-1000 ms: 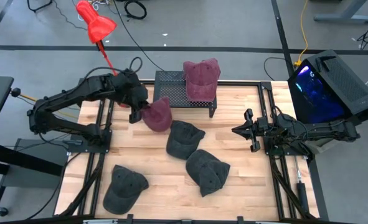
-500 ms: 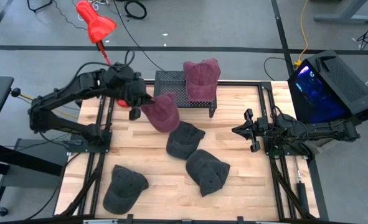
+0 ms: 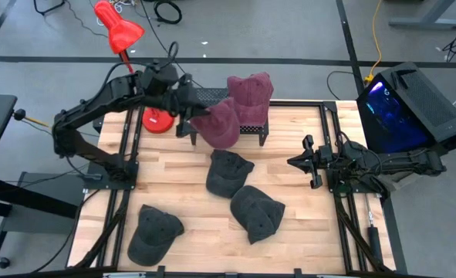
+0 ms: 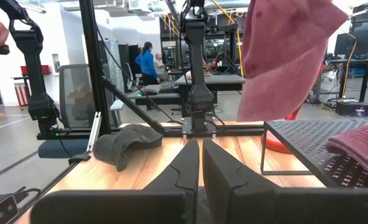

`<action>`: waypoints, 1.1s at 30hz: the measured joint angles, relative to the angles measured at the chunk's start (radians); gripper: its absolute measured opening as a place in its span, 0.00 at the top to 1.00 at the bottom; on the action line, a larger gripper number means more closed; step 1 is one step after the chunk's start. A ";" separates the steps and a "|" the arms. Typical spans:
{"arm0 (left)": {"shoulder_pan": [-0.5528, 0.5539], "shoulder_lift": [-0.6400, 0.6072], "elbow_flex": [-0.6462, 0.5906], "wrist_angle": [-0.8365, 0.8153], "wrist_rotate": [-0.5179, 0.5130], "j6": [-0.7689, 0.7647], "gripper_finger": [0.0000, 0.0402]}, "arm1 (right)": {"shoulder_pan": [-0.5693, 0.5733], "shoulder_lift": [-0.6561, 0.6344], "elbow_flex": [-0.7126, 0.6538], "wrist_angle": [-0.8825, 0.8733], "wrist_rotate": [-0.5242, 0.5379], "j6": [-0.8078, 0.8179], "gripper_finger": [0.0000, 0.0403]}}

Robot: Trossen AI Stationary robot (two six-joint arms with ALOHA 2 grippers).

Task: Pick & Place hat
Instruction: Stack the red cap on top of the red cap on the shelf

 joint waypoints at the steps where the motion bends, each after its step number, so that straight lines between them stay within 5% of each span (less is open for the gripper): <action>1: 0.000 0.018 0.026 -0.001 0.007 0.013 0.92 | 0.000 0.000 0.000 0.000 0.000 0.000 0.94; 17: 0.042 0.243 0.332 0.005 0.074 0.219 0.92 | 0.000 0.000 0.000 0.000 0.000 0.000 0.94; 33: 0.151 0.340 0.341 0.124 0.228 0.357 0.92 | 0.000 0.000 0.000 0.000 0.000 0.000 0.94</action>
